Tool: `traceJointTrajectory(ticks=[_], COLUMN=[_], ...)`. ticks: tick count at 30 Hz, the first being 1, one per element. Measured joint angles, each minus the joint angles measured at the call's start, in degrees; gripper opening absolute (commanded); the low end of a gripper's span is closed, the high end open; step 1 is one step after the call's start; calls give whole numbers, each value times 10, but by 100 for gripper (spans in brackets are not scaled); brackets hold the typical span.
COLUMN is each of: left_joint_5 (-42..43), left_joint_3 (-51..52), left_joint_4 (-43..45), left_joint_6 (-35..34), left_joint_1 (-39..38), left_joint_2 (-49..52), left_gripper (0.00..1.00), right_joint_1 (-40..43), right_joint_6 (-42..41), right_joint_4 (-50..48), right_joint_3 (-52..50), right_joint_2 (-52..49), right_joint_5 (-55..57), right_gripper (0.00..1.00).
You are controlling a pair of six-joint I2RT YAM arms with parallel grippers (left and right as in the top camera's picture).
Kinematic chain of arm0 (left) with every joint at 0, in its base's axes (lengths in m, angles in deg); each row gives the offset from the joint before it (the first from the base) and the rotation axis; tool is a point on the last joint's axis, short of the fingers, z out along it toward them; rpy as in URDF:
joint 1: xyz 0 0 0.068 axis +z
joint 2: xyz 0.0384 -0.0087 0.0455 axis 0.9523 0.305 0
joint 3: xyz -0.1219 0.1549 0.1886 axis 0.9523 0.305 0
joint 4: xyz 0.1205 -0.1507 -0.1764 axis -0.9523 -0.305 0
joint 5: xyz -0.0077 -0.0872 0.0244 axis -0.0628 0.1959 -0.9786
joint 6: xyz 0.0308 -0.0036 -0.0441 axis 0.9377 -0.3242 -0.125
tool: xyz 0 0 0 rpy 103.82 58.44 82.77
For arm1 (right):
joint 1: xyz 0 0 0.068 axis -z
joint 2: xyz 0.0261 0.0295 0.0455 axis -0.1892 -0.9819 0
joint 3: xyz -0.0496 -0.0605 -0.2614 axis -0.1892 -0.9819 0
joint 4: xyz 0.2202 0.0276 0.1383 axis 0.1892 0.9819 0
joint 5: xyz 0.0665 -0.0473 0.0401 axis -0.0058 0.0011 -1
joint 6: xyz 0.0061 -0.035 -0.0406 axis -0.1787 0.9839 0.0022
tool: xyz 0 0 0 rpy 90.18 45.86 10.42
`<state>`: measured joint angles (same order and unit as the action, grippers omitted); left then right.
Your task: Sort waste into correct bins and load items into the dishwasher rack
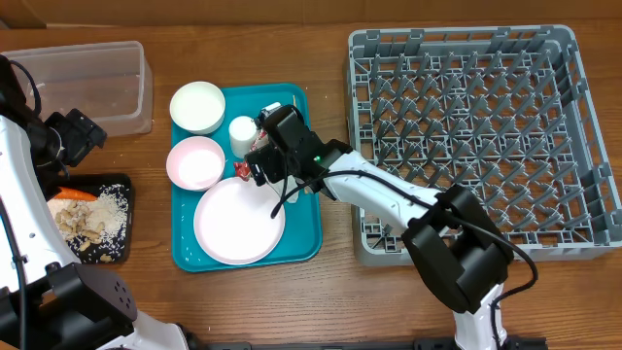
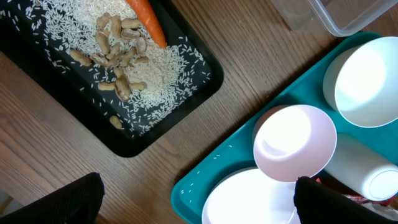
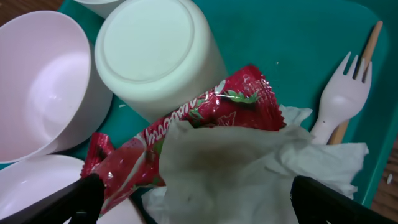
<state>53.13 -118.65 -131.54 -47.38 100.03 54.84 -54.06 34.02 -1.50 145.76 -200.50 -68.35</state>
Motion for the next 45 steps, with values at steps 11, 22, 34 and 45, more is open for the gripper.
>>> traceJointTrajectory(ticks=[11,22,34,45], left_joint_5=[0,0,0,0], left_joint_3=[0,0,0,0], left_joint_4=[0,0,0,0], left_joint_6=[0,0,0,0], left_joint_1=[0,0,0,0], left_joint_2=[0,0,0,0], left_gripper=[100,100,100,100], right_joint_1=[0,-4,-5,-3], right_joint_6=[-21,-31,-35,-34], right_joint_4=[-21,-19,38,100], right_joint_3=[0,1,3,3], right_joint_2=[-26,-40,-26,181], right_joint_5=[17,30,34,34], right_gripper=[100,53,4,4])
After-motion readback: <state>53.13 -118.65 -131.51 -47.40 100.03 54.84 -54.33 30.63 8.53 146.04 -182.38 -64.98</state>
